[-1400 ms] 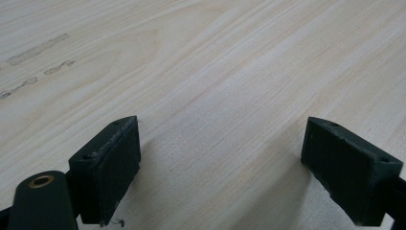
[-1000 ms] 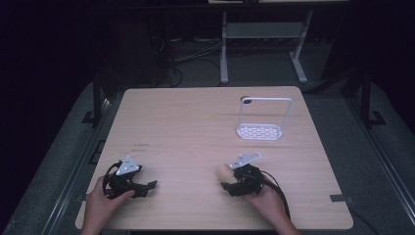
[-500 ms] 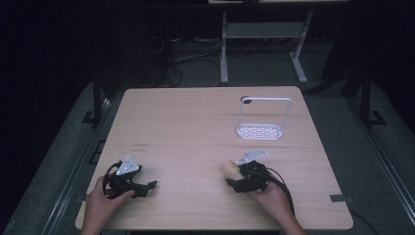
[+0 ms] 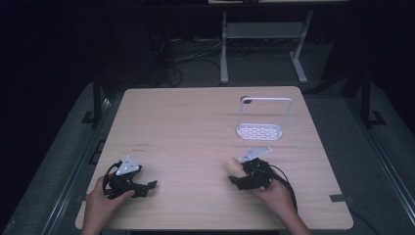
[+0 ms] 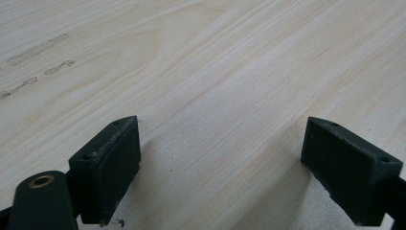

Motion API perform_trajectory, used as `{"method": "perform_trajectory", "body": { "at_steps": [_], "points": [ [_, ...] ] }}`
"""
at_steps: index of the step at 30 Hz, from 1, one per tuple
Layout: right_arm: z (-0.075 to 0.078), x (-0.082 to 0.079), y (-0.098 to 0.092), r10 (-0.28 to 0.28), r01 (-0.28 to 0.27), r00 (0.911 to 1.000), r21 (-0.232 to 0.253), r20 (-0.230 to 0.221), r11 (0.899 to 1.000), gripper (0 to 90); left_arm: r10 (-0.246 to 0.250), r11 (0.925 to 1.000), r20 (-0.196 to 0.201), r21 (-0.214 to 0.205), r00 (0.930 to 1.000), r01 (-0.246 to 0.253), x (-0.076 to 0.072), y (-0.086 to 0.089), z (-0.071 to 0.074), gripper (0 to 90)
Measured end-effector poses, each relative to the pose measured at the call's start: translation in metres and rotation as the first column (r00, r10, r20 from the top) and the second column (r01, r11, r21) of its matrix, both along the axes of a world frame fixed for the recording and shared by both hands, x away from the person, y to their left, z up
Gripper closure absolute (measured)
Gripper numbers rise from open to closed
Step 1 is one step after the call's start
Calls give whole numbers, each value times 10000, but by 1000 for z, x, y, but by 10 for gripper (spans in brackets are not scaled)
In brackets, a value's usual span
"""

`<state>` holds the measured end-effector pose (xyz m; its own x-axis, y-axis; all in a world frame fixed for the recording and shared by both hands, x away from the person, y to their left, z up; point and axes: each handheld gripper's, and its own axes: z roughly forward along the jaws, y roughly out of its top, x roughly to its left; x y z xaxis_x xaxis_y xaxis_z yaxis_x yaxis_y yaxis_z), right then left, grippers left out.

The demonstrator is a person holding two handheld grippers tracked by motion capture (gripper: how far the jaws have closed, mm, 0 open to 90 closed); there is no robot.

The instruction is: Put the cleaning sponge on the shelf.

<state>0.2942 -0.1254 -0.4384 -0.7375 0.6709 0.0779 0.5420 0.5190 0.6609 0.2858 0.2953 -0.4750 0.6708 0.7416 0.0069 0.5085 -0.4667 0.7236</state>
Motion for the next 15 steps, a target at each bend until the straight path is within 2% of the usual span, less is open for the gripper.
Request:
{"method": "perform_trajectory", "body": {
  "at_steps": [15],
  "points": [
    [5,10,-11,-281,281,9995,11,161,9996,362,-1,10000,2,2,10000,1,0,0,0,129]
  ]
}}
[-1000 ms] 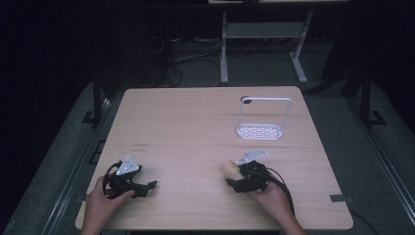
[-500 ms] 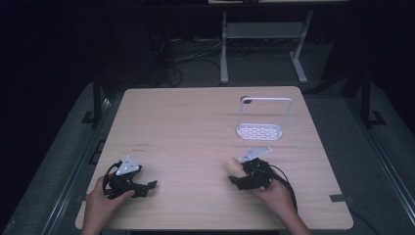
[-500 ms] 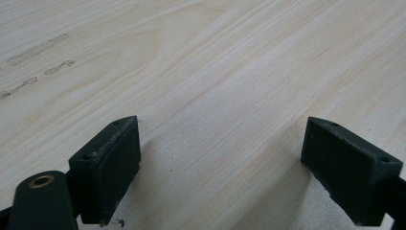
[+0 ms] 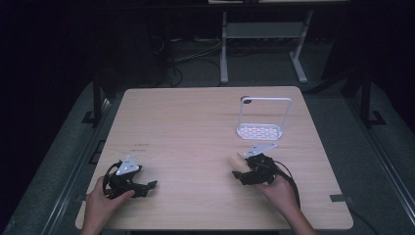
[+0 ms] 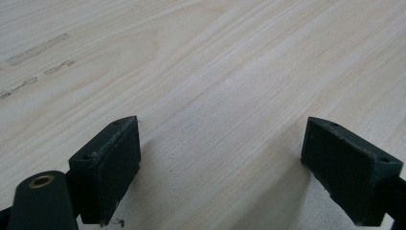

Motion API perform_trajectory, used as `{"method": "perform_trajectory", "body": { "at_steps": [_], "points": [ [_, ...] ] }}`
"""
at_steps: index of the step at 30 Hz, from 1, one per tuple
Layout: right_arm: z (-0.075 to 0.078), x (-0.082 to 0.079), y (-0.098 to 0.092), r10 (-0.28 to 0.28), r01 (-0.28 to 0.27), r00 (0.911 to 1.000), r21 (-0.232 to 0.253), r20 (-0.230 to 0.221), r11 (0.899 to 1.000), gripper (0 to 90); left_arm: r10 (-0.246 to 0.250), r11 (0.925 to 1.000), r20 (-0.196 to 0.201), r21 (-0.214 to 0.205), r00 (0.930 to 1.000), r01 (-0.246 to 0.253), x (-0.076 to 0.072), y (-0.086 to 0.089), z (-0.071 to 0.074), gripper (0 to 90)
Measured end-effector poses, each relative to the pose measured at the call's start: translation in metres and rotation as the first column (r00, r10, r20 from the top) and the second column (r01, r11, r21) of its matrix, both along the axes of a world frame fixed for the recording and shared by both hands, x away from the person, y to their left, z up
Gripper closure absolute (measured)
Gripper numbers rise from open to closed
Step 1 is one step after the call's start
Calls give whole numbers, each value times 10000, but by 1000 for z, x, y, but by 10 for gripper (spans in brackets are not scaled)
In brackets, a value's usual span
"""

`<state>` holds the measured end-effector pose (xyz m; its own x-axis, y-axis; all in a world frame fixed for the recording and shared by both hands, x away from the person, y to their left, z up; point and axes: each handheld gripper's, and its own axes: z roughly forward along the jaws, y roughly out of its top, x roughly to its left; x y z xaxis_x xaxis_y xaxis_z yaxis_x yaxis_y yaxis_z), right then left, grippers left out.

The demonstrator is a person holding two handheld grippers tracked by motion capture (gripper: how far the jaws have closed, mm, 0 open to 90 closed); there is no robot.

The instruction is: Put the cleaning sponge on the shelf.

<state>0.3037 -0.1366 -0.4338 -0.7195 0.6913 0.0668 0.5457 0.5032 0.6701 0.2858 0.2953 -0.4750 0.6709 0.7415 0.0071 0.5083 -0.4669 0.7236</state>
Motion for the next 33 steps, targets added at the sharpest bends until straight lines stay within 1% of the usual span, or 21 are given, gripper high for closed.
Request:
{"method": "perform_trajectory", "body": {
  "at_steps": [6,26,33],
  "points": [
    [1,3,-4,-125,125,9999,51,21,9999,362,0,10000,0,1,10000,0,0,0,0,129],
    [6,19,-18,-605,606,9981,-35,123,9982,362,-2,10000,-3,4,10000,2,0,0,0,129],
    [7,26,-24,-711,715,9973,-204,177,9972,362,1,10000,-2,1,10000,-1,0,0,0,129]
  ]
}}
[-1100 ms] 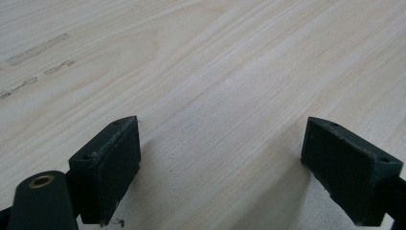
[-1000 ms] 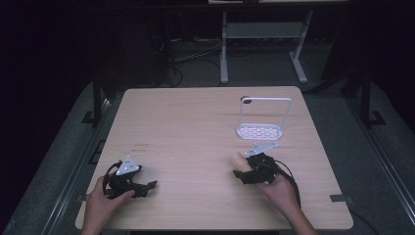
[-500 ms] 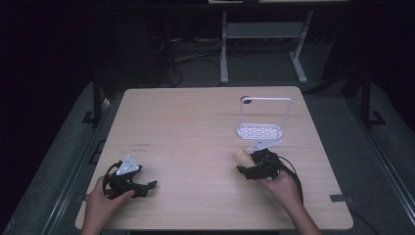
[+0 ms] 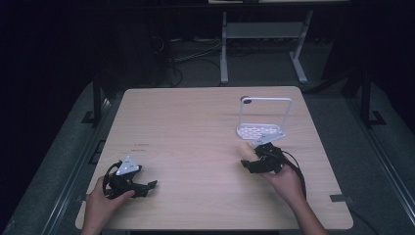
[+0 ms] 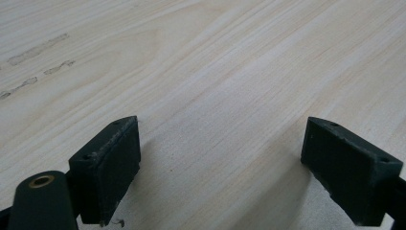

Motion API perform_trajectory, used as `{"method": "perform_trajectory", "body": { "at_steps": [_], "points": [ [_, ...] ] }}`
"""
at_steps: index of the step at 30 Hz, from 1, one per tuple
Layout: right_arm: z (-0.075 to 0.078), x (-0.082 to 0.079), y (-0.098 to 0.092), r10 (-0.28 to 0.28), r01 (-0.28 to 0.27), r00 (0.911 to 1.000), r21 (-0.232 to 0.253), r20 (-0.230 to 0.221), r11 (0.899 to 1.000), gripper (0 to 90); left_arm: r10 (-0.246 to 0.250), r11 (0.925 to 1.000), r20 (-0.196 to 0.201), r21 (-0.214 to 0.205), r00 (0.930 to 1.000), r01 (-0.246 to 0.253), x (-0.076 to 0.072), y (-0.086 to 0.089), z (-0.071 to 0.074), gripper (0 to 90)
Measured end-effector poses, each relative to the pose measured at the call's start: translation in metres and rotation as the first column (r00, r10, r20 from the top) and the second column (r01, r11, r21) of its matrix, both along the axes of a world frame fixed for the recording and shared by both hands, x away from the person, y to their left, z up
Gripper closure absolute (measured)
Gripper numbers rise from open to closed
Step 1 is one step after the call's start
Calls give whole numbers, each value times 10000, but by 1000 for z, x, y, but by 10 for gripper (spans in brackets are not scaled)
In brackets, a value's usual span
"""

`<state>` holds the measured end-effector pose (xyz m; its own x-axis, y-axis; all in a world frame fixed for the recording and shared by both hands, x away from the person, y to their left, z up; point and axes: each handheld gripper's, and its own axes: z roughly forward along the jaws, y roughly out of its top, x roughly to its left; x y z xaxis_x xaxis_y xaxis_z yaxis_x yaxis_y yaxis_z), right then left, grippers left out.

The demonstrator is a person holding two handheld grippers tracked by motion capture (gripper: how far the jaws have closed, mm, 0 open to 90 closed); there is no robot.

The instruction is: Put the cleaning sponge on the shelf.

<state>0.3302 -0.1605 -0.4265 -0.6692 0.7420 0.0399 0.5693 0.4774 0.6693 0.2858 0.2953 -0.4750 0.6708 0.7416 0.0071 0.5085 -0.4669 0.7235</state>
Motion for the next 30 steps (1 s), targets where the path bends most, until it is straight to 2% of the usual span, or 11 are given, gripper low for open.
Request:
{"method": "perform_trajectory", "body": {
  "at_steps": [20,30],
  "points": [
    [6,32,-16,-515,521,9985,-273,209,9983,362,25,10000,-20,-29,10000,-25,0,0,0,129],
    [2,52,-19,-698,704,9975,-518,145,9962,361,26,10000,-20,-31,10000,-26,0,0,0,129]
  ]
}}
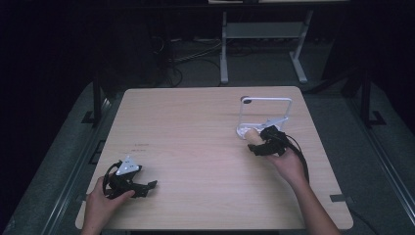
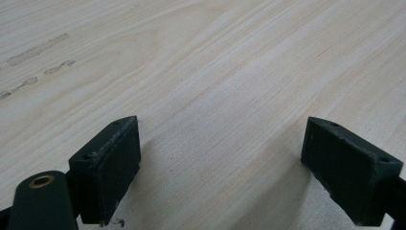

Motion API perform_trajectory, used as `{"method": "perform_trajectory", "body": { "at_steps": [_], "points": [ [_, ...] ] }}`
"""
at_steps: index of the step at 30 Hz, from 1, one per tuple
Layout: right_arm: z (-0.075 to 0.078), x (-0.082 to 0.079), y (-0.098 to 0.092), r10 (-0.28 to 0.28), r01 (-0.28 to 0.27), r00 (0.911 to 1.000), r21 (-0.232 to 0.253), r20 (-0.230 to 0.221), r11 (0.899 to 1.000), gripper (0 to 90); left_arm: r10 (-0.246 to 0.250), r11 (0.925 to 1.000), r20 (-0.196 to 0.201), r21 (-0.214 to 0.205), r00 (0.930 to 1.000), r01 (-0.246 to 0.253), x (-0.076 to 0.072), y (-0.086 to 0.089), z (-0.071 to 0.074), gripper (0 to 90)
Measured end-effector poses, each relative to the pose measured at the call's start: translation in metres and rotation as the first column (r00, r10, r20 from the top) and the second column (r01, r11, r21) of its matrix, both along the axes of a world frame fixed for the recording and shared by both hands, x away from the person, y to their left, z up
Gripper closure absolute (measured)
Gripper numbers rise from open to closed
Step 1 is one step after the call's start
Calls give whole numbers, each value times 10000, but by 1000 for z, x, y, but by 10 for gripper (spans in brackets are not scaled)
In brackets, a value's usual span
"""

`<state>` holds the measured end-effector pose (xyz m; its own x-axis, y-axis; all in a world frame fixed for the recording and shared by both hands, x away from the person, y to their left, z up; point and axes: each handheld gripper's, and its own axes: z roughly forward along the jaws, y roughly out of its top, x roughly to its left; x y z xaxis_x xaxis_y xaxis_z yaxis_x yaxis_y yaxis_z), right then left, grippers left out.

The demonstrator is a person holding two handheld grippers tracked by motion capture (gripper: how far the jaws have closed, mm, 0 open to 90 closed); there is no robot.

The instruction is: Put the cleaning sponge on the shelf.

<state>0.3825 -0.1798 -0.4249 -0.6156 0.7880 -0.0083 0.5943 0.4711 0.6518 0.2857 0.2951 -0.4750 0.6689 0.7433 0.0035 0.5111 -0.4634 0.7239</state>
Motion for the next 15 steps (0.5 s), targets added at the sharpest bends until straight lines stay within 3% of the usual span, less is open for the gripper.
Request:
{"method": "perform_trajectory", "body": {
  "at_steps": [15],
  "points": [
    [-12,35,-2,-386,380,9988,-224,-312,9990,361,-1,10000,1,2,10000,1,0,0,0,129]
  ]
}}
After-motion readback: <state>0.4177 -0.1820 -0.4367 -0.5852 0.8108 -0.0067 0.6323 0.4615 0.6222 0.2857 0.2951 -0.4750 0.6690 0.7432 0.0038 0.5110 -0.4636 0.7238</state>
